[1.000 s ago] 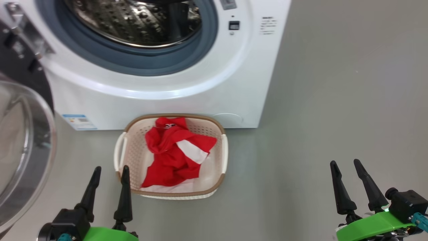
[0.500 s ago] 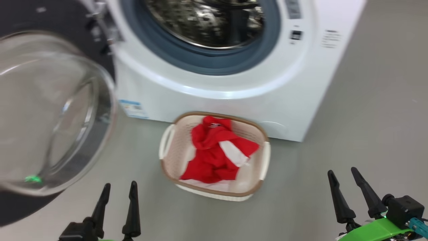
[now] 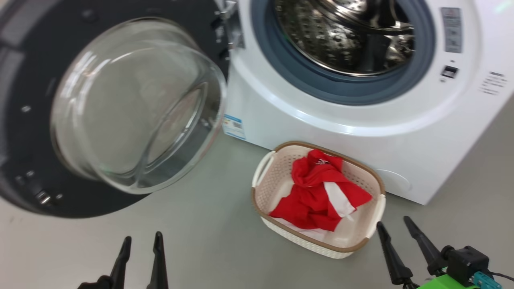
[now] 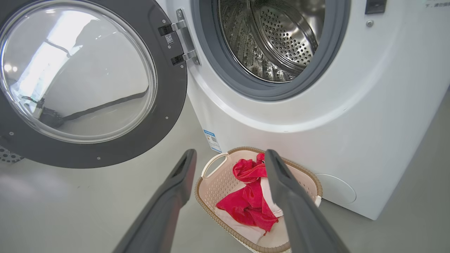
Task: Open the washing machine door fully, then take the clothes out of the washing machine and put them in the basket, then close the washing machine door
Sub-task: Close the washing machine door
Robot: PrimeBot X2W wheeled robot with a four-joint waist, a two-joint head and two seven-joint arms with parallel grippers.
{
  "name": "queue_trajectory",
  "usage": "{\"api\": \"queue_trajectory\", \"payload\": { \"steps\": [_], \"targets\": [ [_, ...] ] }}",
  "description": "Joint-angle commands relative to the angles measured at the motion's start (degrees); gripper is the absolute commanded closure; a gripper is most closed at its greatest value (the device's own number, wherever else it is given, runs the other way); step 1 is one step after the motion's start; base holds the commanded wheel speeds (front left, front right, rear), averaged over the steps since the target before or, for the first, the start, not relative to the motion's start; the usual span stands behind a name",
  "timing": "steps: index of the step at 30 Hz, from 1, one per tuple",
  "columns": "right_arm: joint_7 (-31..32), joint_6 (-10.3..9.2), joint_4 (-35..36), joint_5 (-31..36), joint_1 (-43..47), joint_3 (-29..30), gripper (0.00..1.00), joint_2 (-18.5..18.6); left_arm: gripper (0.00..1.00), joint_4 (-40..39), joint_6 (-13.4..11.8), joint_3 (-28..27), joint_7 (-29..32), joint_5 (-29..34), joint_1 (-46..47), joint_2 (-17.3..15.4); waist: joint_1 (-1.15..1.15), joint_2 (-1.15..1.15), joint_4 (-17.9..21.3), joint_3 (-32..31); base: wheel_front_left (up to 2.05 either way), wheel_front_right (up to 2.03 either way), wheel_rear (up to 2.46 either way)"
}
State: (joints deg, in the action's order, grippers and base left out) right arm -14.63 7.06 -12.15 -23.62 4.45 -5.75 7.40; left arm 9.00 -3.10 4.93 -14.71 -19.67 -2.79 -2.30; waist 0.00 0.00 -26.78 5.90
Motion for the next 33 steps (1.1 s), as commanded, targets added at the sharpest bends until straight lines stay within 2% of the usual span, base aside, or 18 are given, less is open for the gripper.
{"api": "queue_trajectory", "payload": {
  "steps": [1,9,19,21,22,27,30,33],
  "targets": [
    [-0.4,0.43,0.8,0.1,-2.1,-2.1,0.00,1.6,0.00,-2.2,-0.9,-2.1,-0.3,-0.9,0.0,-0.6,0.00,0.00,-2.7,-0.2,0.00,0.00,0.00],
    [-0.4,0.43,-0.7,-0.8,-4.4,-4.9,0.00,2.5,0.00,-4.3,-2.8,-2.3,-0.3,-2.7,-1.3,-0.6,0.00,0.00,-3.1,-0.1,0.00,0.00,0.00],
    [-0.4,0.43,-0.9,-1.1,-4.3,-5.0,0.00,2.5,0.00,-4.4,-2.6,-1.6,-0.3,-3.0,-1.1,-0.6,0.00,0.00,-2.9,-0.5,0.00,0.00,0.00],
    [-0.4,0.43,-0.9,-1.0,-4.1,-4.8,0.00,2.3,0.76,-4.4,-2.2,-1.5,-0.3,-3.3,-0.7,-0.6,0.00,0.00,-2.8,-0.6,0.00,0.00,0.00],
    [-0.4,0.43,-0.8,-0.9,-3.9,-4.5,0.00,2.2,1.00,-5.1,-1.7,-1.8,-0.3,-3.6,-0.1,-0.6,0.00,0.00,-2.7,-0.7,0.00,0.00,0.00],
    [-0.4,0.43,-0.4,-0.7,-3.4,-3.8,0.00,1.8,1.00,-8.0,0.7,-4.9,-0.3,-2.2,3.1,-0.6,0.00,0.00,-2.5,-1.0,0.00,0.00,0.00],
    [-0.4,0.43,-0.1,-0.5,-3.0,-3.4,0.00,1.6,1.00,-10.4,2.8,-9.6,-0.3,-0.7,6.9,-0.6,0.00,0.00,-2.5,-1.0,0.00,0.00,0.00],
    [-0.4,0.43,0.1,-0.3,-2.7,-3.0,0.00,1.5,1.00,-13.1,6.1,-15.3,-0.3,2.3,12.1,-0.8,0.00,0.00,-2.4,-0.9,0.00,0.00,0.00]
  ]
}}
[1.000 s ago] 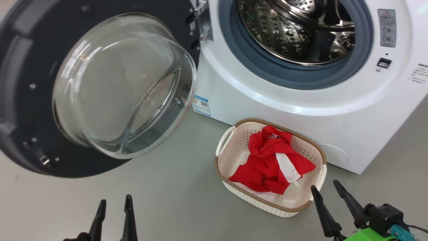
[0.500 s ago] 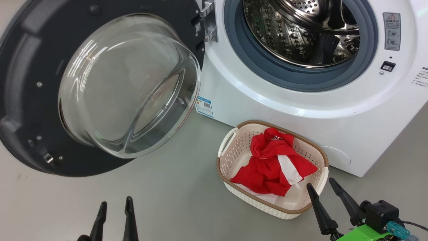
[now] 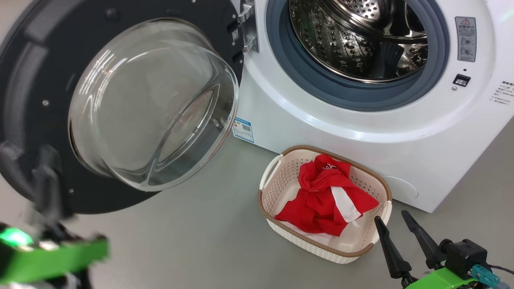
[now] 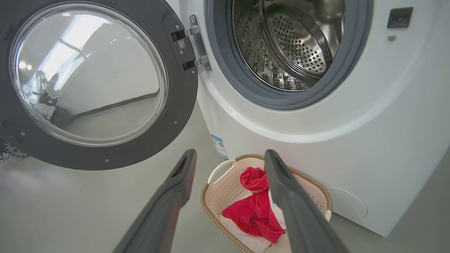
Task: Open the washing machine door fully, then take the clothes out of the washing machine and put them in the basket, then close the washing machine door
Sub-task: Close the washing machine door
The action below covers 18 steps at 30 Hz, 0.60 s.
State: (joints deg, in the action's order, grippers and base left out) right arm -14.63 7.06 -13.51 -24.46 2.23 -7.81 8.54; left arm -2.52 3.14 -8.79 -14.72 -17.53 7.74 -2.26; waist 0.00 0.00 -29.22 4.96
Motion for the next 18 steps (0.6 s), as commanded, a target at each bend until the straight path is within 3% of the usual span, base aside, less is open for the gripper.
{"api": "queue_trajectory", "payload": {
  "steps": [1,7,14,18],
  "targets": [
    [-0.4,0.43,1.6,0.6,-0.4,-0.7,0.00,0.2,1.00,-2.2,0.8,-3.4,-0.3,0.7,3.5,-1.3,0.00,0.00,0.0,0.0,0.00,0.00,0.00],
    [-0.4,0.43,2.2,0.9,0.5,0.5,0.00,-0.2,1.00,-0.8,3.9,-10.9,-0.3,-2.9,16.8,-6.0,0.00,0.00,0.2,0.2,0.00,0.00,0.00],
    [-0.4,0.43,3.7,1.6,1.2,1.6,0.00,-0.9,1.00,15.4,4.3,-13.0,-0.3,-13.0,31.5,-18.4,0.00,0.00,1.6,1.3,0.00,0.00,0.00],
    [-0.4,0.43,4.0,1.7,0.7,1.9,0.00,-0.7,1.00,27.0,4.3,-13.7,1.4,-20.8,37.3,-23.0,0.00,0.00,2.5,2.3,0.00,0.00,0.00]
  ]
}}
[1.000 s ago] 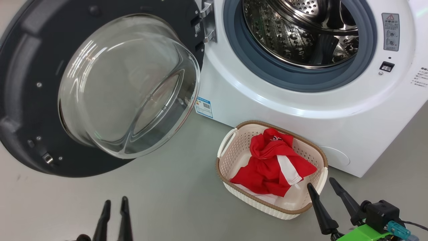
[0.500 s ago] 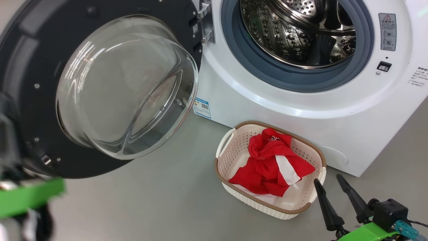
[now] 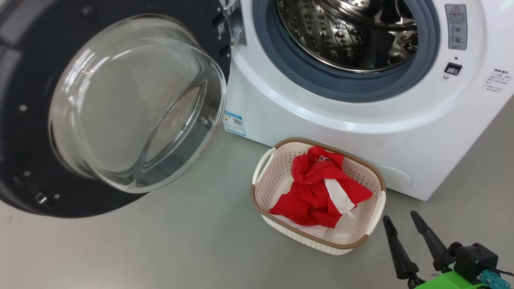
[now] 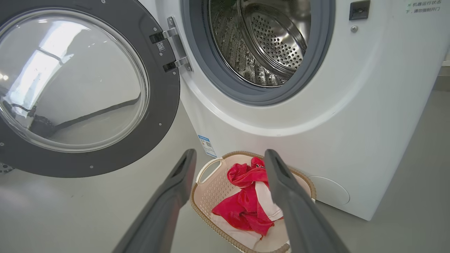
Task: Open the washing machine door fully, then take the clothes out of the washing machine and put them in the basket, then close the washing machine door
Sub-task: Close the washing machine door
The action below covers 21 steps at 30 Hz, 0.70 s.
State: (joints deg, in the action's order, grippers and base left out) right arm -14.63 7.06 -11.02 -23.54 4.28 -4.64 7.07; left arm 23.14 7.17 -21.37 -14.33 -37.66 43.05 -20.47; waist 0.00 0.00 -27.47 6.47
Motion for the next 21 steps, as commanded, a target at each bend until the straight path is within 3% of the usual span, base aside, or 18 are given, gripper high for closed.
{"api": "queue_trajectory", "payload": {
  "steps": [1,5,8,12,21],
  "targets": [
    [-0.4,0.43,1.6,0.8,-1.5,-1.2,0.00,0.8,1.00,4.1,0.3,-1.5,2.0,-2.4,3.4,-5.6,0.00,0.00,0.9,1.0,0.00,0.00,0.00],
    [-0.4,0.43,1.8,0.8,-1.7,-0.9,0.00,0.8,1.00,14.2,0.3,-2.2,7.4,-6.7,7.4,-8.9,0.00,0.00,1.4,1.6,0.00,0.00,0.00],
    [-0.4,0.43,1.7,0.8,-1.8,-0.7,0.00,0.8,1.00,19.2,0.3,-3.1,12.3,-9.9,9.6,-9.3,0.00,0.00,1.6,1.6,0.00,0.00,0.00],
    [-0.4,0.43,1.8,0.8,-1.8,-0.6,0.00,0.7,1.00,27.6,0.1,-1.9,26.2,-13.3,11.6,-11.3,0.00,0.00,1.9,1.7,0.00,0.00,0.00],
    [-0.4,0.43,1.9,0.9,-2.1,-0.3,0.00,0.4,1.00,32.0,0.3,1.0,41.5,-17.4,11.5,-12.8,0.00,0.00,2.0,2.1,0.00,0.00,0.00]
  ]
}}
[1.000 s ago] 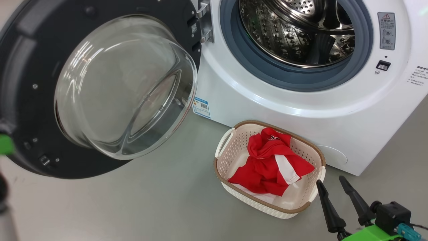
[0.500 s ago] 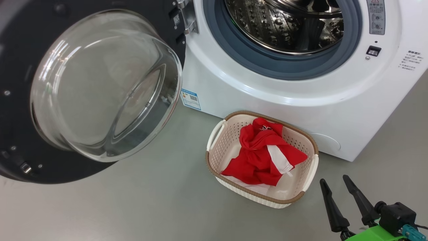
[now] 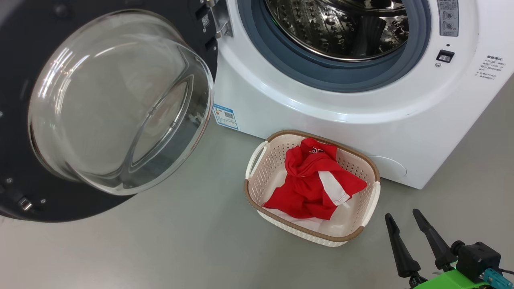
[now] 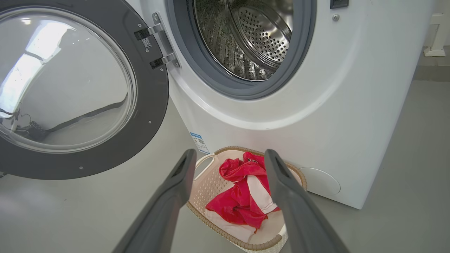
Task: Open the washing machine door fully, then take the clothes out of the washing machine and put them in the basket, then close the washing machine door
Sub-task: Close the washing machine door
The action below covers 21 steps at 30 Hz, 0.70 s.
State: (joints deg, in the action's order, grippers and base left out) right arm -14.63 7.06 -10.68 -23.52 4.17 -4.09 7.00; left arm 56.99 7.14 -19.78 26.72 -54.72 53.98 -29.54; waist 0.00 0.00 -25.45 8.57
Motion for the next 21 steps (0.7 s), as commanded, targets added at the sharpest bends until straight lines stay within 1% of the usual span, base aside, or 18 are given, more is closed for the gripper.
{"api": "queue_trajectory", "payload": {
  "steps": [1,6,12,21],
  "targets": [
    [-0.4,0.43,1.5,0.9,-1.9,-0.8,0.00,0.4,1.00,-2.7,0.3,0.2,2.1,-0.9,0.0,-3.6,0.00,0.00,-0.1,0.0,0.00,0.00,0.00],
    [-0.4,0.43,1.5,0.9,-1.9,-0.8,0.00,0.4,1.00,-8.4,0.3,3.7,9.0,-4.5,-4.2,-3.7,0.00,0.00,0.0,-0.4,0.00,0.00,0.00],
    [-0.4,0.43,1.4,0.9,-1.7,-0.6,0.00,0.2,1.00,-16.9,0.3,6.8,15.3,-10.7,-9.3,-4.2,0.00,0.00,-0.1,-1.1,0.00,0.00,0.00],
    [-0.4,0.43,1.2,0.9,-1.6,-0.5,0.00,-0.3,1.00,-30.0,0.3,9.8,20.1,-20.2,-16.1,-5.5,0.00,0.00,0.1,-2.2,0.00,0.00,0.00]
  ]
}}
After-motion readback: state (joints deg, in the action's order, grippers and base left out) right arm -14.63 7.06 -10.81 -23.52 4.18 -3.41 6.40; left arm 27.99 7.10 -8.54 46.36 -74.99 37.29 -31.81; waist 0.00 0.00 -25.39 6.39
